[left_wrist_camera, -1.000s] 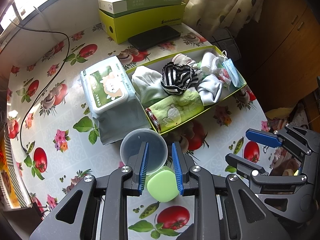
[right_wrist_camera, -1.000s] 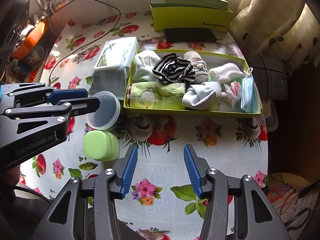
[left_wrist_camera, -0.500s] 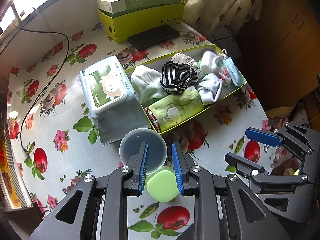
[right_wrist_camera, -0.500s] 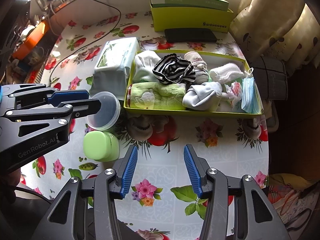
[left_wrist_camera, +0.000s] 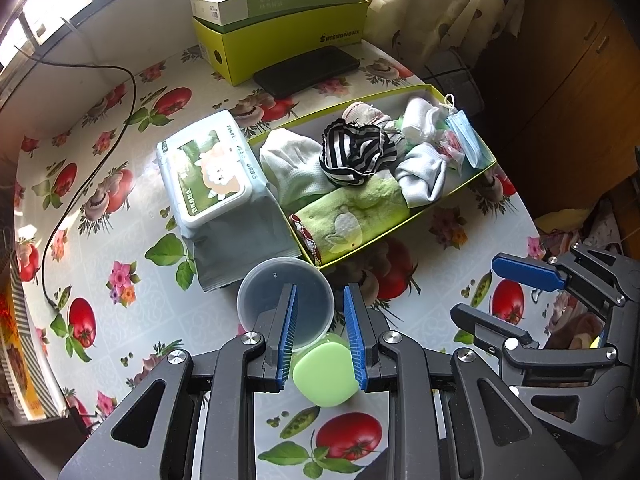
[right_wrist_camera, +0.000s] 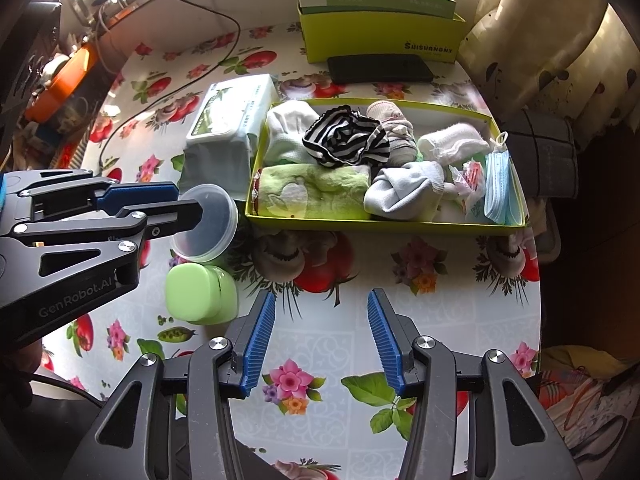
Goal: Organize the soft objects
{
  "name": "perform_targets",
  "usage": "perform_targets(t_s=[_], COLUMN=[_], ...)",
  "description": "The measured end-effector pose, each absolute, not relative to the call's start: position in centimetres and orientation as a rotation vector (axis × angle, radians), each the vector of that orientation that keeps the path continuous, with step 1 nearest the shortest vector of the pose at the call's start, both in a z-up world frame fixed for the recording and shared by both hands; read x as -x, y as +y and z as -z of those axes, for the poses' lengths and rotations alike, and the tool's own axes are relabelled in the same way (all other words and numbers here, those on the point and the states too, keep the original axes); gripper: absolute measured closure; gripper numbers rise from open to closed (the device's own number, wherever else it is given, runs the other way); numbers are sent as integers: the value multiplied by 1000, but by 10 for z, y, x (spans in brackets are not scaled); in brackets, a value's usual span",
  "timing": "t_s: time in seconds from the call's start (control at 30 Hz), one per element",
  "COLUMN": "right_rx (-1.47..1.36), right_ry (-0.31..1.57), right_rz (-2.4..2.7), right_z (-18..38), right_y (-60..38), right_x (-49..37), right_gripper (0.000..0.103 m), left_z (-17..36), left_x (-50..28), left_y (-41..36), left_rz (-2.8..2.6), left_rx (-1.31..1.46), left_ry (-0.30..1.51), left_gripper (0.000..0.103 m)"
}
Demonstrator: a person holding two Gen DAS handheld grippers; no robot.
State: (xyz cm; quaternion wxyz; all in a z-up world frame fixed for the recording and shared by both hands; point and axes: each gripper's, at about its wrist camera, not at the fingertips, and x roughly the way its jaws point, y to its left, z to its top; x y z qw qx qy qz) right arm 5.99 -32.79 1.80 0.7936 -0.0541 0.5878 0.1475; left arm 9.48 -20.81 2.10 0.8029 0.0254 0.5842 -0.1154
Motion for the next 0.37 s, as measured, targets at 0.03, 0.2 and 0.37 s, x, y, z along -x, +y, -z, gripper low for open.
perform_targets(t_s=[0.03, 0.2, 0.37], right_rx=[116, 110, 105], right_ry=[1264, 1267, 1266], right_rz=[-318, -319, -324], right_z=[-18, -17, -17], right_y=[-327, -328, -323], right_x=[-60, -60, -61], right_gripper=[55, 55, 55], left_z=[-20, -20, -22], left_x=[-94, -92, -94], left_y=[-207, -205, -204], left_rz=[248, 245, 241], left_rx=[-55, -65, -73], left_ry=[1252, 1241, 1232], left_gripper=[78, 78, 78])
